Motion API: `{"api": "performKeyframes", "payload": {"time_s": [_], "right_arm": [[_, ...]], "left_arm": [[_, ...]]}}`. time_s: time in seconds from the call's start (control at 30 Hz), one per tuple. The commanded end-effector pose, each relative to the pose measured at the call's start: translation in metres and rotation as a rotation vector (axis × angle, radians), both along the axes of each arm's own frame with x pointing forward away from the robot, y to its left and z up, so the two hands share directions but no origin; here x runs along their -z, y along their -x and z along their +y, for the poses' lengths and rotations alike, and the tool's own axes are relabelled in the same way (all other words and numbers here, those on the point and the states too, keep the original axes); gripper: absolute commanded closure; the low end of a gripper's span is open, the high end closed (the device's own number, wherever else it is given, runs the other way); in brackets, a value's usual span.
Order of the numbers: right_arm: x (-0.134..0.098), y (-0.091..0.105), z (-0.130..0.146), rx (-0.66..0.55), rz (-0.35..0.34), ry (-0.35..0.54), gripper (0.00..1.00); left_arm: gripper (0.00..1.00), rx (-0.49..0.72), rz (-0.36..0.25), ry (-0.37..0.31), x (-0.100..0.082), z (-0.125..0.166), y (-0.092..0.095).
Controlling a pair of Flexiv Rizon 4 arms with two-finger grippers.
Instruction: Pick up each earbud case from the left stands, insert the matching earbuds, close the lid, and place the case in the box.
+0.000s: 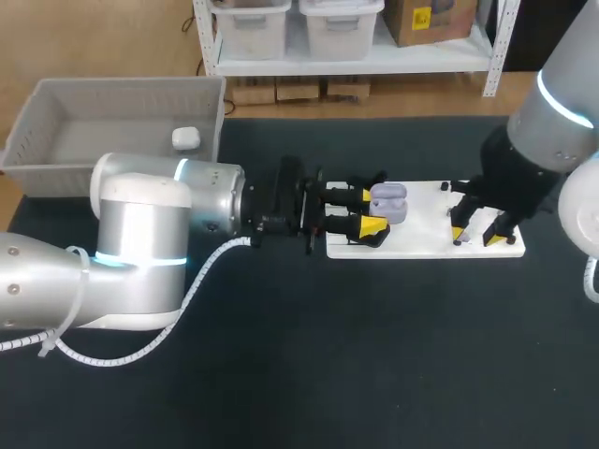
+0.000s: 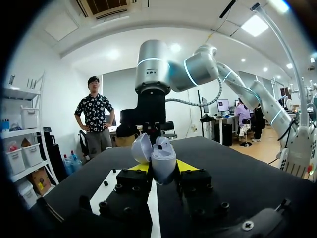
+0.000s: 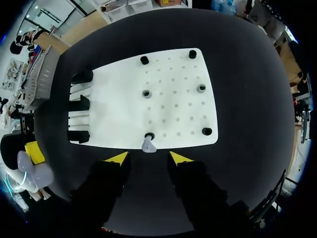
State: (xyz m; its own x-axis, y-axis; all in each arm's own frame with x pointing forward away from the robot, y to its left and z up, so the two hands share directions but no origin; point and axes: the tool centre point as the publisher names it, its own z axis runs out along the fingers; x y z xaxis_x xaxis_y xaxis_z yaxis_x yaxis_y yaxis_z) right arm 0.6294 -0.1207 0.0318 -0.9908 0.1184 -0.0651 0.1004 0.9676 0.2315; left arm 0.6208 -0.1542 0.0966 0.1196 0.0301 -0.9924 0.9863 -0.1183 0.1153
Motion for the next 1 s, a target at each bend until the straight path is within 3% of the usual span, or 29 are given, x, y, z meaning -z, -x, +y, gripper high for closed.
{"api": "performKeyframes", "payload": {"time_s": [0.03,1.0], "right_arm": [[0.004,-0.006,-0.001,-0.002,0.007,-0.006,0.53],[0.017,-0.017,0.002,0.019,0.025,0.001,0.68]], "left_arm": [[1.0,-0.007,-0.002,0.0,0.0,0.0,0.002],[1.0,-0.007,-0.002,0.0,0.0,0.0,0.002]]}}
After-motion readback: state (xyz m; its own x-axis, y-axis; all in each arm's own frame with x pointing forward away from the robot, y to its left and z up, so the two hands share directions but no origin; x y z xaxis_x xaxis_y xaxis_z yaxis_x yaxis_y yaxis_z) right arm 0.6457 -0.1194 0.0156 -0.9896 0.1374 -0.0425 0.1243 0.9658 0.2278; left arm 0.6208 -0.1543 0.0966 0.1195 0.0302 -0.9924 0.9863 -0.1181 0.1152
